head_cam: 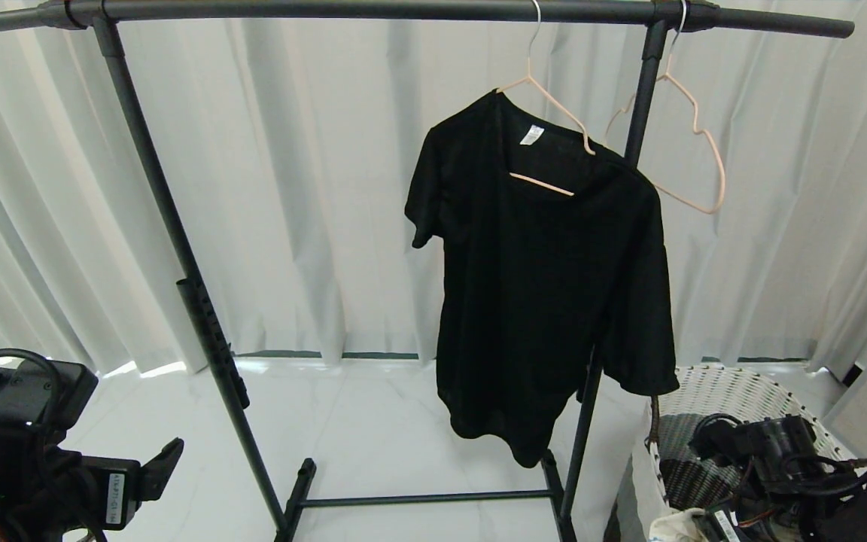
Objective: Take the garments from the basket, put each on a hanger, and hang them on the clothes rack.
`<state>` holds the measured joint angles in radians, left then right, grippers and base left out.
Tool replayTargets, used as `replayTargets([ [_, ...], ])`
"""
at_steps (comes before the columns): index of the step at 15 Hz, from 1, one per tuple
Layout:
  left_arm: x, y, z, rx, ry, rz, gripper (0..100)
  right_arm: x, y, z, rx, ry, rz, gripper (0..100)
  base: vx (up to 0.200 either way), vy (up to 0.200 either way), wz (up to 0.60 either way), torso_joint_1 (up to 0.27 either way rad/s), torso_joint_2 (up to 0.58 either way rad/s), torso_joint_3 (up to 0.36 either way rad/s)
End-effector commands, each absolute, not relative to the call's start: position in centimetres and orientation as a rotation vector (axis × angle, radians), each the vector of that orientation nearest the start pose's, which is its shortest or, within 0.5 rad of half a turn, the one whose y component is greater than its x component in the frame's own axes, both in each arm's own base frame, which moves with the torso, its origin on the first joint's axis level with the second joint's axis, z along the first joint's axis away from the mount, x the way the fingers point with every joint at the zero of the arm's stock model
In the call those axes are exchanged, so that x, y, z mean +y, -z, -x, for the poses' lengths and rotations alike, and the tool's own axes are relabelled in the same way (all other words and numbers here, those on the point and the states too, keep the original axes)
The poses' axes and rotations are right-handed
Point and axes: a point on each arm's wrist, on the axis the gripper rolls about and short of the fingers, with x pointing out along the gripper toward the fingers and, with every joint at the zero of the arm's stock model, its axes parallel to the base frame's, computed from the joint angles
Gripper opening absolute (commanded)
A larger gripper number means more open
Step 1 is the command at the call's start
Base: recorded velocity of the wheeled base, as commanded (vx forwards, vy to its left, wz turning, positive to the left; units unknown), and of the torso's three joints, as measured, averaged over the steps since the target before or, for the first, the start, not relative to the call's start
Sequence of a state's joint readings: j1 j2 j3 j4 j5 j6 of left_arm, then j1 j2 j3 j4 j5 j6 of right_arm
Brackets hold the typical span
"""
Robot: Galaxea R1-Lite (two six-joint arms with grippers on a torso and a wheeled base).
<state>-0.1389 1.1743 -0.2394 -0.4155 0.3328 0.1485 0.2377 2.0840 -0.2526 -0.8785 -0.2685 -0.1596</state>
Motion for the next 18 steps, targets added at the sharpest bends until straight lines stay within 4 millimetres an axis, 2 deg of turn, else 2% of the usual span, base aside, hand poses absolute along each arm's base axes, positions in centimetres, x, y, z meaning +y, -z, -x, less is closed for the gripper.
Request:
replayTargets([
  [1,-1.2,-13.1,-13.6,0.517,-0.151,-0.268,100,4.9,2.3,-22.8,0.977,-0.044,0.405,0,0.0,0.0,0.0,0.0,0.0,0.0],
  [4,-1.1,-13.0,-13.4,0.519,-0.151,-0.268,100,5.0,1.3,-22.8,0.936,-0.046,0.404,0,0.0,0.0,0.0,0.0,0.0,0.0],
  [7,-1.2,-12.5,-13.4,0.543,-0.144,-0.282,100,5.3,-2.5,-22.1,0.788,-0.07,0.41,0,0.0,0.0,0.0,0.0,0.0,0.0],
  [8,-1.2,-12.6,-13.5,0.542,-0.145,-0.281,100,5.4,-4.6,-21.6,0.718,-0.087,0.438,0,0.0,0.0,0.0,0.0,0.0,0.0],
  [10,-1.1,-12.9,-13.3,0.524,-0.148,-0.277,100,5.5,-7.3,-20.8,0.656,-0.105,0.461,0,0.0,0.0,0.0,0.0,0.0,0.0],
  [12,-1.1,-12.8,-12.9,0.519,-0.148,-0.275,100,6.1,-11.4,-20.1,0.604,-0.136,0.463,0,0.0,0.0,0.0,0.0,0.0,0.0],
  [15,-1.1,-12.6,-12.6,0.521,-0.14,-0.272,100,7.7,-17.6,-18.9,0.585,-0.22,0.486,0,-0.2,0.0,0.0,0.005,0.01,-0.003],
  [16,-1.2,-12.6,-12.7,0.517,-0.133,-0.271,100,8.1,-19.0,-18.7,0.588,-0.242,0.492,0,-0.2,0.0,0.0,-0.012,-0.01,-0.002],
  [18,-1.4,-12.8,-12.8,0.51,-0.081,-0.26,100,8.8,-20.4,-18.9,0.566,-0.265,0.485,0,-0.2,0.0,0.0,-0.002,0.0,0.01],
])
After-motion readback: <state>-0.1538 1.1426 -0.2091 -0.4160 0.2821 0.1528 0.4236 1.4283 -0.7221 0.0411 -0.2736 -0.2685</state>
